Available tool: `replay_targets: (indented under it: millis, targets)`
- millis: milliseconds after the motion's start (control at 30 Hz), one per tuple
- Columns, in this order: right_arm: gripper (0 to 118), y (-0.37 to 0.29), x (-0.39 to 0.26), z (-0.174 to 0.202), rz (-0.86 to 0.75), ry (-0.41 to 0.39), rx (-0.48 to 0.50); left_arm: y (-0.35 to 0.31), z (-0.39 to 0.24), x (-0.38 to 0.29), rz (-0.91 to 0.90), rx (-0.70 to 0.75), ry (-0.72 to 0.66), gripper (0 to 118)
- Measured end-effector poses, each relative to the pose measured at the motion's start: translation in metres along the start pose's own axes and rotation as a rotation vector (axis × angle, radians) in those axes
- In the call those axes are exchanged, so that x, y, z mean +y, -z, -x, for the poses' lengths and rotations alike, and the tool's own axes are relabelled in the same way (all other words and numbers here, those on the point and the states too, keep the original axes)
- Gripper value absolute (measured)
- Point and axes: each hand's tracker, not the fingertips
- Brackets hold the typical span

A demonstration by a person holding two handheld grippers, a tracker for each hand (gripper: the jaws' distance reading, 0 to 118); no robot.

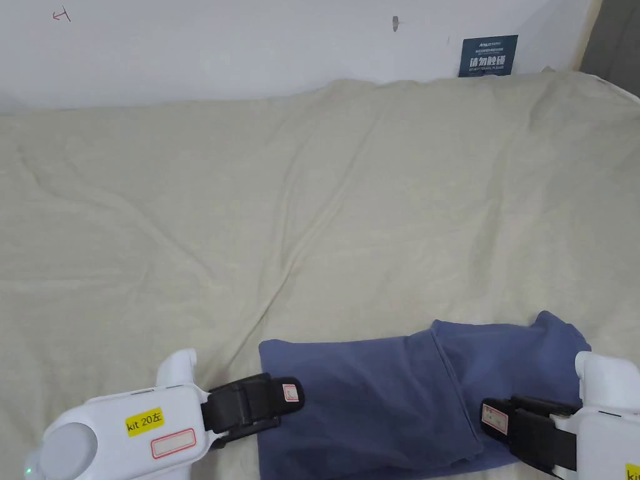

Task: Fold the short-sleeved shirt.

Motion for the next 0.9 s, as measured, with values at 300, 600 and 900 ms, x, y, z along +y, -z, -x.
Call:
replay_targets:
  millis: [300,600,900]
  targets:
    - [0,0.006,0.003,-0.007,0.008,0.021,-0.009,0.002,0.019,0.006,0.045,-0.033,-0.127,101]
    - [0,0.006,-0.001,-0.021,0.022,0.057,-0.017,0.037,0.006,0.011,0.109,-0.095,-0.115,15]
    - [0,0.007,-0.001,-0.028,0.018,0.067,-0.024,0.026,0.002,0.013,0.13,-0.042,-0.075,15]
